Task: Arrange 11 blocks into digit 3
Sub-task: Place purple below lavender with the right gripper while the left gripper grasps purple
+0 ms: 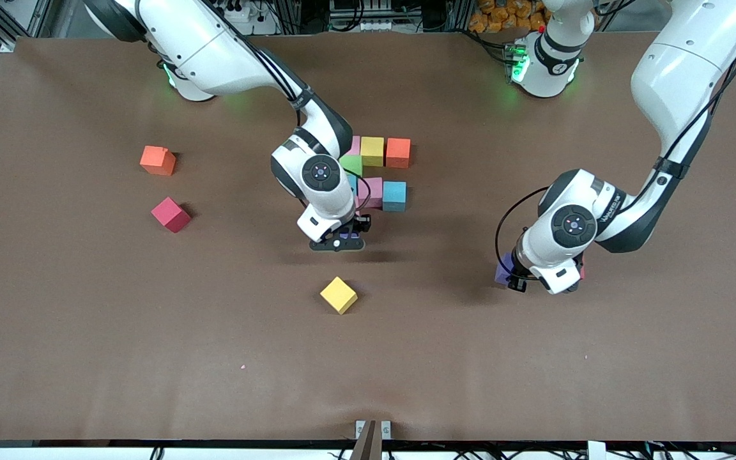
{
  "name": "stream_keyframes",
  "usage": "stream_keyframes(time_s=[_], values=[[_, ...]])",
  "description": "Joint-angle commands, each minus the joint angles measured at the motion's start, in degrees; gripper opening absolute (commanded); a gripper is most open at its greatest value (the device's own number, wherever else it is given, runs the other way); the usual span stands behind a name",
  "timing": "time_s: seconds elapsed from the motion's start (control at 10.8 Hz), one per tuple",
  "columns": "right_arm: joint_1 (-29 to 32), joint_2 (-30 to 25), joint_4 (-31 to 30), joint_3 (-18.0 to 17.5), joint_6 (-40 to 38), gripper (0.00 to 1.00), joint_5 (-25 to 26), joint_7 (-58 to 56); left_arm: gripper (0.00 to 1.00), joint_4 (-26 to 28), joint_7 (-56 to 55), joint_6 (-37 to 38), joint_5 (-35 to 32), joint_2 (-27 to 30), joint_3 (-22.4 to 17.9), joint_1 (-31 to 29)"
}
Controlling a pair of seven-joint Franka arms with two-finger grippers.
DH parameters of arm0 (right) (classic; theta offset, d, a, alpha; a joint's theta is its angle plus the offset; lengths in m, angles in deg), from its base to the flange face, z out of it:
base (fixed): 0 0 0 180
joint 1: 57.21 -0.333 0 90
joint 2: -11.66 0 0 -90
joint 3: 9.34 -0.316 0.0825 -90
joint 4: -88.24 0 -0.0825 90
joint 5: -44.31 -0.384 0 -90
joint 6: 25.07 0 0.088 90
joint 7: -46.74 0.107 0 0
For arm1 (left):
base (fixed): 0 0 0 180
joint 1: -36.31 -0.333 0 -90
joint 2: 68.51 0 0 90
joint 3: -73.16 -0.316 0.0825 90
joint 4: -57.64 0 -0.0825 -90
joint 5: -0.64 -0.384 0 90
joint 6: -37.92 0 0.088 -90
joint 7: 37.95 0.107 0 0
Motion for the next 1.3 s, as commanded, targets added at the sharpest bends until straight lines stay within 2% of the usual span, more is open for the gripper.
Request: stream_keyframes(time_s=[0.0, 0.28, 0.46, 0.65, 0.93, 1.11, 1.21], values=[[-0.9, 0.5, 0.7, 0.8, 0.0, 1.00, 0.6, 0.2, 0.13, -2.4, 0.7, 0.5, -0.6, -0.3, -0.3, 2.8], [-0.5, -0.9, 1.9, 1.7, -0.7, 1.00, 0.3, -0.1, 0.10, -5.3, 0.3, 0.5, 0.5, -0.9, -0.4, 6.9], [0.6, -3.9, 1.8, 1.7, -1.5, 1.00, -0.1, -0.2, 0.10, -7.7, 0.2, 0.5, 5.1, -1.0, -0.6, 9.2], [2.3, -8.3, 1.1, 1.7, -4.7, 1.00, -0.3, -0.8, 0.10, -9.7, 0.1, 0.6, 7.8, -1.1, -0.8, 11.7], [8.9, -17.5, -2.1, 1.4, -9.1, 1.00, -0.7, -8.7, 0.09, -11.6, -0.1, 1.3, 10.1, -1.1, -2.0, 14.8], [12.5, -22.9, -4.0, 1.6, -11.0, 1.00, -3.0, -9.7, 0.09, -13.7, -0.1, 3.0, 11.5, -1.1, -4.6, 18.6], [15.2, -24.8, -4.0, 1.5, -13.9, 1.00, -3.3, -15.8, 0.09, -14.8, -0.1, 4.2, 12.1, -1.1, -6.2, 20.9]])
